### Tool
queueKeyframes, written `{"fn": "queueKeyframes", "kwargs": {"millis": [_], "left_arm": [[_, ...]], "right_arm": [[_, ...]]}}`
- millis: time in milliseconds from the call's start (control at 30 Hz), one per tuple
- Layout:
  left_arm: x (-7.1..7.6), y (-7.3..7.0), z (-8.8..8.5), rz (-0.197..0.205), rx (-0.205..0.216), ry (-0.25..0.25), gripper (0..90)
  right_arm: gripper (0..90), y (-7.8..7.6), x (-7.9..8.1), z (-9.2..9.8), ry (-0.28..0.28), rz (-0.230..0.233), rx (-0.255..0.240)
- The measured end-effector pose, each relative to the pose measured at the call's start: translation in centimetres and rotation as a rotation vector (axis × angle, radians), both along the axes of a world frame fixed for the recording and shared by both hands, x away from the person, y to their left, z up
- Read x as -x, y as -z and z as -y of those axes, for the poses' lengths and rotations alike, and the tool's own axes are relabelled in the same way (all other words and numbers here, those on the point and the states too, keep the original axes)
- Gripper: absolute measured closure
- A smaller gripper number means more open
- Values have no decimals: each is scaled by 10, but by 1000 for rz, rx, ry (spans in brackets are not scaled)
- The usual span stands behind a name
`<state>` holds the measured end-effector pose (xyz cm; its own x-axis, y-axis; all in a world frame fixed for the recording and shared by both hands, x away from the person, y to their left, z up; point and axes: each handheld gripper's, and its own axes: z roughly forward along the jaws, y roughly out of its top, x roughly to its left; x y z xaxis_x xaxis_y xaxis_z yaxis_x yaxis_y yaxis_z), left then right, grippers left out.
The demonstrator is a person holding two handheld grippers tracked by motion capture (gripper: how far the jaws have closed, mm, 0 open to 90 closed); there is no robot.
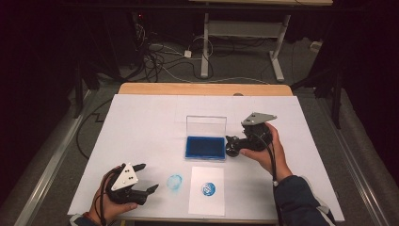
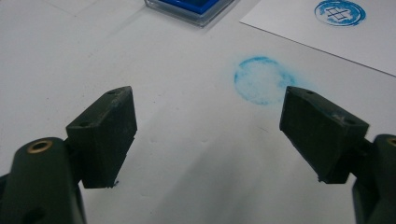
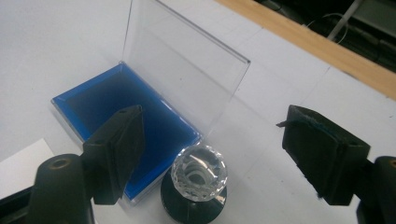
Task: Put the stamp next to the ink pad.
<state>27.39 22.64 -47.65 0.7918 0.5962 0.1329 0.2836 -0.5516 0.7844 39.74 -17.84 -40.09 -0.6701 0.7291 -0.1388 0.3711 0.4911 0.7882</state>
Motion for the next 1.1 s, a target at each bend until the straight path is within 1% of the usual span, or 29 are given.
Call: {"fn": "queueKeyframes", "kwargs": {"millis": [100,167,300,367,433,567,833,900,1000,1100], "left_arm": [[0,0,0,0,0,-1,181],[0,0,0,0,0,-1,181],[0,0,0,1,-1,-1,181],[0,0,0,1,-1,-1,181],[0,0,0,1,-1,-1,181],[0,0,0,1,-2,0,181],[0,0,0,0,-3,-1,181],[0,0,1,0,-3,-2,181],[0,0,1,0,-4,-2,181],[0,0,1,0,-6,-3,181]], "right_arm": [[220,-3,3,1,0,22,-12],[222,-3,4,1,-2,28,-18],[227,-6,7,2,-5,46,-14],[227,-8,9,2,-5,64,-9],[230,-10,12,1,-16,75,-18],[233,-12,17,-1,-34,90,-9],[239,-17,27,-1,-45,125,10],[241,-18,28,-1,-52,125,13],[242,-18,31,0,-55,134,35],[241,-19,34,0,-57,140,40]]}}
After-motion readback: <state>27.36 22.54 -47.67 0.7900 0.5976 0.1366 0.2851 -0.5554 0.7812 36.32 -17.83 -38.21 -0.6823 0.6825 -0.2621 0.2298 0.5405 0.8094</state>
